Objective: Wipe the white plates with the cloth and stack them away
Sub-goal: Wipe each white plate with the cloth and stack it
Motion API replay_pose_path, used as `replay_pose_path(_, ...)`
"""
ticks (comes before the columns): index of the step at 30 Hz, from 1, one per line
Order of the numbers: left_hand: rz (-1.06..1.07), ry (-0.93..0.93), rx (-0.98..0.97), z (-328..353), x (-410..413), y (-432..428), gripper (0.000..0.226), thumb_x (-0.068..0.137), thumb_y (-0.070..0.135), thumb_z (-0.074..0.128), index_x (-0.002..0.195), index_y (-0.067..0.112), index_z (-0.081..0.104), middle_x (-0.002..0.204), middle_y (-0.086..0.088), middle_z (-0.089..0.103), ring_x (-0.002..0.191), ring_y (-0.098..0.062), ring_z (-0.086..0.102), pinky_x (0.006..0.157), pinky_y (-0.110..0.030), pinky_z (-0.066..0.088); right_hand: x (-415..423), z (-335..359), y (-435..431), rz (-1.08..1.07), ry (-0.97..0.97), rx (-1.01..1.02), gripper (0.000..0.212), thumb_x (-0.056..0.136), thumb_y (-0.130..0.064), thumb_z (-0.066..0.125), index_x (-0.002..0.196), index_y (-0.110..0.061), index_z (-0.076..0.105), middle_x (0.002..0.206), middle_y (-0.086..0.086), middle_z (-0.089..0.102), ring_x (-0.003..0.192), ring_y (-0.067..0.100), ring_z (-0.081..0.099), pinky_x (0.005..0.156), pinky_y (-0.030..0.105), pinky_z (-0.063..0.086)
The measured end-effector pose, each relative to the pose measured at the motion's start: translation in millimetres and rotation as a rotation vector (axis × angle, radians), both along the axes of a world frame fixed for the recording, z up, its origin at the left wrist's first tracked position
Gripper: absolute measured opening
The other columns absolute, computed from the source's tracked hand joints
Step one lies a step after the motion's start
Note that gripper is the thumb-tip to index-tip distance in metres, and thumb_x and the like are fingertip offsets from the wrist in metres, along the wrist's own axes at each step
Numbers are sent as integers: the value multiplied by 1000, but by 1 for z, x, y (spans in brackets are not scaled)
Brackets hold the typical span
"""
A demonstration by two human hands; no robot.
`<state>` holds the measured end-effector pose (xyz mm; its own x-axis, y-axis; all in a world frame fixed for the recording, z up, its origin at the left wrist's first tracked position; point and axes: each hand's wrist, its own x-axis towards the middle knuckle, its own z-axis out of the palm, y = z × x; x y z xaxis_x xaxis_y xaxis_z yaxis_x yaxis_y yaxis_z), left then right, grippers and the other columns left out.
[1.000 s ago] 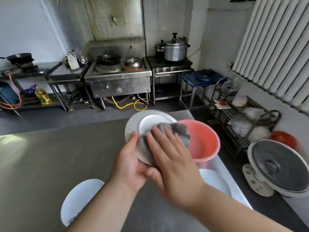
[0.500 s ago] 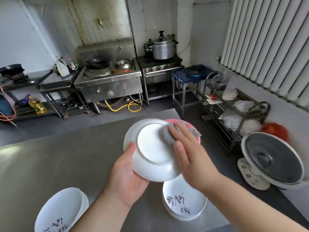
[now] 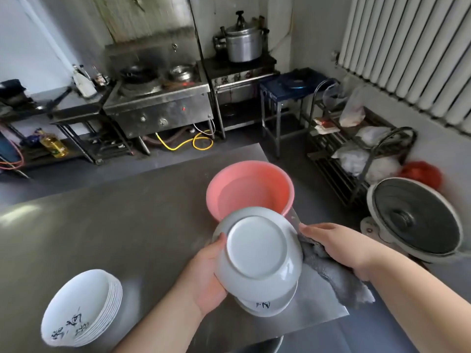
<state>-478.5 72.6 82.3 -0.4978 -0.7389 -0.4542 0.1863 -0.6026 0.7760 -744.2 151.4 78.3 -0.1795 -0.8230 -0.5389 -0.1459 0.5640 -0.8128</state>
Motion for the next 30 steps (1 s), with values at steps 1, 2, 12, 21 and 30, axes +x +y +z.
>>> replay_pose_path(1,7,-83,-26,-6,-5,0,39,111,30,43,138,14,66,137,-15,69,132,-35,62,116,-55,43,-1,-8,1,-51,-67,30,67,93,-65,62,106,1,69,78,10,58,74,22,57,92,46,60)
replay_pose_path(2,17,-164,-51,-11,-9,1,37,110,29,46,140,14,64,134,-13,71,130,-35,63,117,-57,41,-2,-15,2,-101,-111,55,64,97,-61,62,111,1,69,81,9,59,75,23,59,95,49,59)
replay_pose_path(12,-58,-230,-71,-34,-16,-15,61,100,70,37,143,32,57,139,17,66,115,12,61,100,-25,40,-3,-38,1,-60,92,-115,36,101,-60,54,93,-27,67,59,-6,56,51,14,49,51,29,42)
replay_pose_path(21,-195,-636,-386,-126,-5,1,56,111,15,48,160,29,27,162,4,38,147,-14,36,118,-30,27,21,-107,6,132,403,-18,22,91,-28,65,108,-40,58,88,-15,69,77,3,65,57,12,49)
replay_pose_path(30,-244,-777,-540,-173,5,-4,76,105,16,59,165,25,14,171,18,7,157,-3,8,119,-19,11,29,-132,6,243,617,29,22,92,-41,55,113,-41,48,69,-19,67,55,4,64,57,31,56)
